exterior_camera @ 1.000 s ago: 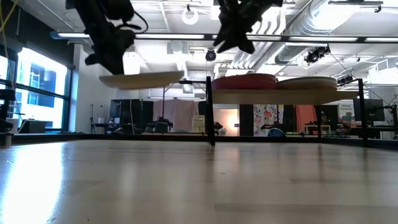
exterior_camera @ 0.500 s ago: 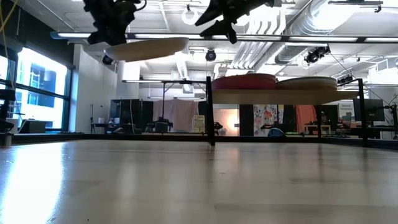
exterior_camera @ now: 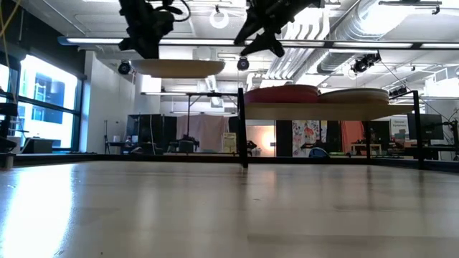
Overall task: Place and stack plates onto a shelf
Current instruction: Stack the white plate on top of the purple plate on the shelf
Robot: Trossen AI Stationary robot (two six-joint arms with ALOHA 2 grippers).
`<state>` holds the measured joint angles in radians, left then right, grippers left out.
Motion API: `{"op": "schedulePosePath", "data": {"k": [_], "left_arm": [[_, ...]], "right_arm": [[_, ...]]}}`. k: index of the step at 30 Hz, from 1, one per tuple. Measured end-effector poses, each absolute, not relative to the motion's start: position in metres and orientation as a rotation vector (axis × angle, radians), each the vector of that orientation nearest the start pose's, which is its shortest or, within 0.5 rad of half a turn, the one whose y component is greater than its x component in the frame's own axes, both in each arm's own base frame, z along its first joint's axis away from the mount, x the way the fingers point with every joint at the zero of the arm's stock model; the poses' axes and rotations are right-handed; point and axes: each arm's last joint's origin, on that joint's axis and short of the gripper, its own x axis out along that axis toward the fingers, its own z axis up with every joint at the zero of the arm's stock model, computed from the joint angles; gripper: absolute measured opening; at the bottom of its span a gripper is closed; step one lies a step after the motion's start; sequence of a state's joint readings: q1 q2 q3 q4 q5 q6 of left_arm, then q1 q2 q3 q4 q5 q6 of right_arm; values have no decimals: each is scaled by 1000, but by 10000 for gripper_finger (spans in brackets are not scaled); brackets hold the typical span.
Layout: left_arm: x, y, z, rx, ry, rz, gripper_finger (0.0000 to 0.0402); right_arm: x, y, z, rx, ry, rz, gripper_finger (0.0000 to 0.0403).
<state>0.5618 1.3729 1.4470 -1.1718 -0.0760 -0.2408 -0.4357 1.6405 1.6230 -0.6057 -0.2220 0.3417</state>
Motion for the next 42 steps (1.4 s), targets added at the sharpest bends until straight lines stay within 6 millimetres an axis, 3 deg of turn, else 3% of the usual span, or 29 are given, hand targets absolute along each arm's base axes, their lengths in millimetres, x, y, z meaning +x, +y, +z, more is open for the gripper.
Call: {"op": "schedulePosePath", "data": {"k": [14,29,34,40,42], "left_arm": [[258,132,346,-414,1059,623,0],[281,132,366,-311,980,569,0],[282,130,368,-299,967,574,0],[282,130,368,-299,966,574,4],[282,130,368,-300,965,574,10]], "right_arm": [[334,-123,358,574,663,-362,156],[330,-118,351,599,737,-437,150],[330,-118,351,601,740,-438,109],[330,-118,351,596,740,-437,13],[330,-119,351,598,741,-439,9]]}}
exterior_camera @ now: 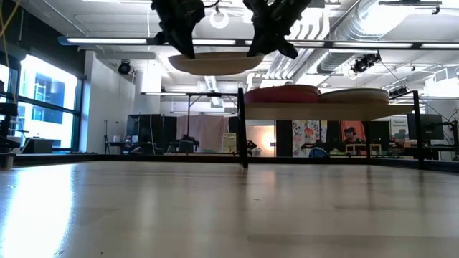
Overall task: Place and stack plates onto a shelf
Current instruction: Stack the white plate on top of the purple plate on the shelf
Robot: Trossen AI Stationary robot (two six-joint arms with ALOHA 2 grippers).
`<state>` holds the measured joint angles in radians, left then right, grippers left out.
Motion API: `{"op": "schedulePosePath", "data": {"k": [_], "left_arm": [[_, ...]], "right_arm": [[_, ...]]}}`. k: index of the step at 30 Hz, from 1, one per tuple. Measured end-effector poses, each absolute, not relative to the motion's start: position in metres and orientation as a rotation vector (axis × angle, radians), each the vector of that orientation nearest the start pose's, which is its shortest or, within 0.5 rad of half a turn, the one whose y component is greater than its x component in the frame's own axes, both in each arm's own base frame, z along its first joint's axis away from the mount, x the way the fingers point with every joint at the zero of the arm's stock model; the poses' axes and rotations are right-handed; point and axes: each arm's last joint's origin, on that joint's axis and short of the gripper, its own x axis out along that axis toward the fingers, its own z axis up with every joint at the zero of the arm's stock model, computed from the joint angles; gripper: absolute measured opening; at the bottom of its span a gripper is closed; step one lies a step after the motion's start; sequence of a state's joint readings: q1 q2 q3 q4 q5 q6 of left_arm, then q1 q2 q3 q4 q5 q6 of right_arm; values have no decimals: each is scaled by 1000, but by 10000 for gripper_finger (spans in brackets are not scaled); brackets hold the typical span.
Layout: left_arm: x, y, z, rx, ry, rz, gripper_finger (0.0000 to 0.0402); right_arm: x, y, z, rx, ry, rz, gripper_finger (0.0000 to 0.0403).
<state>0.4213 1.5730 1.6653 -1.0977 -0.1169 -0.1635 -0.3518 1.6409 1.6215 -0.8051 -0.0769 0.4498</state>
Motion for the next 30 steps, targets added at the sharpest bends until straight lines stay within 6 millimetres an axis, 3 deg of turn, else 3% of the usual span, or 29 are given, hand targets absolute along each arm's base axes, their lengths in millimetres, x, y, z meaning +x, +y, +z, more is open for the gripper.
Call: {"op": "schedulePosePath", "data": {"k": [19,25,30], "left_arm": [[283,130,368,-348,952,531,112],[281,130,371,-329,950,522,118],[275,133,386,-314,900,531,116]], "right_arm": [[328,-120,350,613,757,-462,1],[322,-126,347,621,791,-495,0],[317,-133,345,620,814,-514,0]]}}
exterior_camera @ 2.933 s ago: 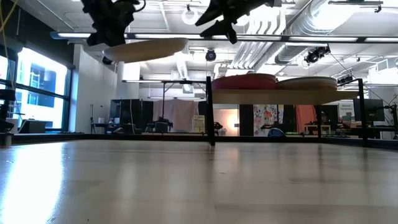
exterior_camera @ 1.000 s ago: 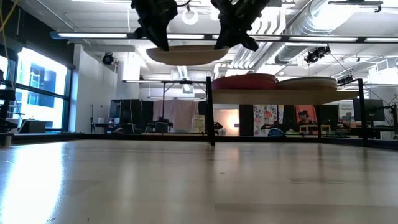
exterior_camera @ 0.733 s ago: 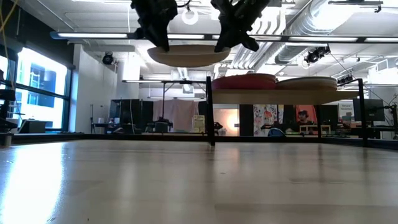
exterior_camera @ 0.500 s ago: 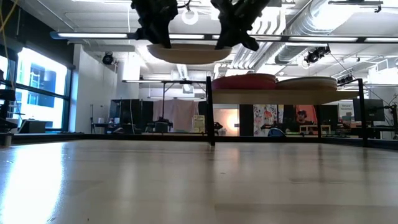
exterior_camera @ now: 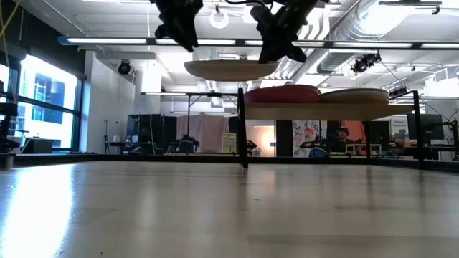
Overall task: Place and stack plates onto a shelf
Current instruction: Stack the white plate on top of the purple plate on the shelf
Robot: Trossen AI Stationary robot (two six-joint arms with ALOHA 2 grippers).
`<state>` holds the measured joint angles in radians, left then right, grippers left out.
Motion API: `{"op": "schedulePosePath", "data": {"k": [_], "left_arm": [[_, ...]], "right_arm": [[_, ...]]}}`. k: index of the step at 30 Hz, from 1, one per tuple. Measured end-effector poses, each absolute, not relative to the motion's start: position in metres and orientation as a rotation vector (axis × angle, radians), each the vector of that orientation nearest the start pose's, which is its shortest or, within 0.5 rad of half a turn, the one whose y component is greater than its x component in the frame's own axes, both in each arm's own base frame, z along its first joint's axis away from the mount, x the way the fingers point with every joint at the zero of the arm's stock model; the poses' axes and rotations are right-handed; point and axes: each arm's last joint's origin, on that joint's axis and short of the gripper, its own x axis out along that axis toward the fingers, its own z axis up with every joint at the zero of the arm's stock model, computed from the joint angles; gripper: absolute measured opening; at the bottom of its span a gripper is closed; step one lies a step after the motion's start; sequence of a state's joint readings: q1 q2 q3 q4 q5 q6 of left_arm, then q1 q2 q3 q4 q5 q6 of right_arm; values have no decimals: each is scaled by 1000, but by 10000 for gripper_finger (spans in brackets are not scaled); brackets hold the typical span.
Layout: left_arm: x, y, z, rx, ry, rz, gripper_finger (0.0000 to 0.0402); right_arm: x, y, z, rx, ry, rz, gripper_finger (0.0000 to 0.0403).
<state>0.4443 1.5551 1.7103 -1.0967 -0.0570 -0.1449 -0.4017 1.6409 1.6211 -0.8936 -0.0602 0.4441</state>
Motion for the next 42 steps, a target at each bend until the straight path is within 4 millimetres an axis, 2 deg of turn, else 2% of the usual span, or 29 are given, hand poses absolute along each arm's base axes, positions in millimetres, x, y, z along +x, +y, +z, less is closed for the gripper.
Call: {"op": "schedulePosePath", "data": {"k": [5,9,15,21,25,30,35,42], "left_arm": [[271,136,406,-286,836,536,116],[271,136,409,-283,825,535,115],[270,136,409,-252,841,520,115],[271,135,409,-247,842,521,115],[270,136,409,-225,847,528,115],[270,136,409,-204,852,536,115],[270,136,409,-203,853,538,115],[270,136,409,-203,853,538,115]], "right_arm": [[310,-144,348,618,826,-493,0],[297,-162,366,595,815,-518,0],[260,-197,398,603,776,-600,0],[221,-233,407,689,729,-608,0],[199,-252,396,776,728,-614,0],[182,-264,367,900,788,-631,0],[187,-262,339,962,845,-619,0],[194,-262,320,981,847,-620,0]]}}
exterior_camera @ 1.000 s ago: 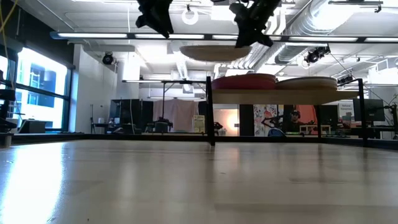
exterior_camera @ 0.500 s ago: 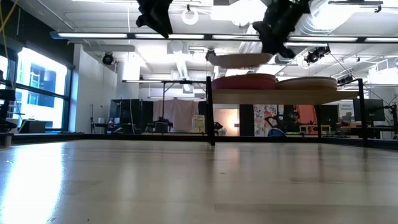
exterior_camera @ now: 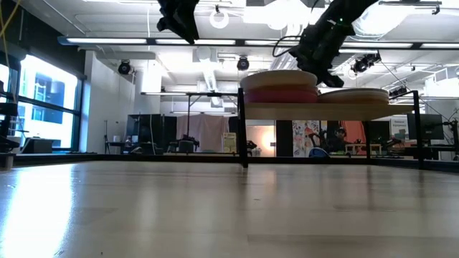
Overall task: Place and stack plates onto a shelf
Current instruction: Stack the white plate on top of the purple plate on the shelf
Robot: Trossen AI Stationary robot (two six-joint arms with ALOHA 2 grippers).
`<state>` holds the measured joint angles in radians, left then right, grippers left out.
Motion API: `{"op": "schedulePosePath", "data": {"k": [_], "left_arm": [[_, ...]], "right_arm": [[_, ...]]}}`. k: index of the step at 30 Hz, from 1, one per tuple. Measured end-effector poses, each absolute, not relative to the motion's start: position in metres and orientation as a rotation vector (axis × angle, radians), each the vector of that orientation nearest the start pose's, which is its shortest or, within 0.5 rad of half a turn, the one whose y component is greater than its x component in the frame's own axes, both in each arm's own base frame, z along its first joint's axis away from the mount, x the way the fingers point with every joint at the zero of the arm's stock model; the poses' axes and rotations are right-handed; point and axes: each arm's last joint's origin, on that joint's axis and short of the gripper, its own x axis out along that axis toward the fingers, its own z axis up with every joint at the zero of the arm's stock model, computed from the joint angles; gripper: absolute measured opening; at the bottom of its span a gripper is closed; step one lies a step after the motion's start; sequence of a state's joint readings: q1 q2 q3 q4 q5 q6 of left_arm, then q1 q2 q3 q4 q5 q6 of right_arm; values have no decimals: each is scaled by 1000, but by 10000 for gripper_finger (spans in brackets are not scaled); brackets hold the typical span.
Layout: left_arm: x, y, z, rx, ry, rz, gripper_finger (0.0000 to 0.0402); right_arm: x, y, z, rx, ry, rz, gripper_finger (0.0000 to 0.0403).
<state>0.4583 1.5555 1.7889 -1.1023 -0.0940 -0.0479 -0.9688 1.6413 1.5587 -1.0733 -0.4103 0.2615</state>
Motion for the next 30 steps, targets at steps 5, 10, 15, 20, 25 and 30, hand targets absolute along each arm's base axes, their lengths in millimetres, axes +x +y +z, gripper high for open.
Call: {"op": "schedulePosePath", "data": {"k": [5,10,15,20,25,30], "left_arm": [[270,137,409,-204,853,538,115],[271,137,408,-206,852,539,115],[272,137,402,-210,873,538,115],[272,137,397,-228,891,543,115],[272,137,397,-228,890,544,115],[272,137,397,-229,890,544,115]], "right_arm": [[193,-265,320,952,836,-665,0],[191,-268,321,967,812,-686,0],[191,-269,321,955,817,-707,0],[194,-268,321,944,818,-699,0],[198,-265,321,911,830,-683,4],[199,-264,321,898,837,-698,43]]}}
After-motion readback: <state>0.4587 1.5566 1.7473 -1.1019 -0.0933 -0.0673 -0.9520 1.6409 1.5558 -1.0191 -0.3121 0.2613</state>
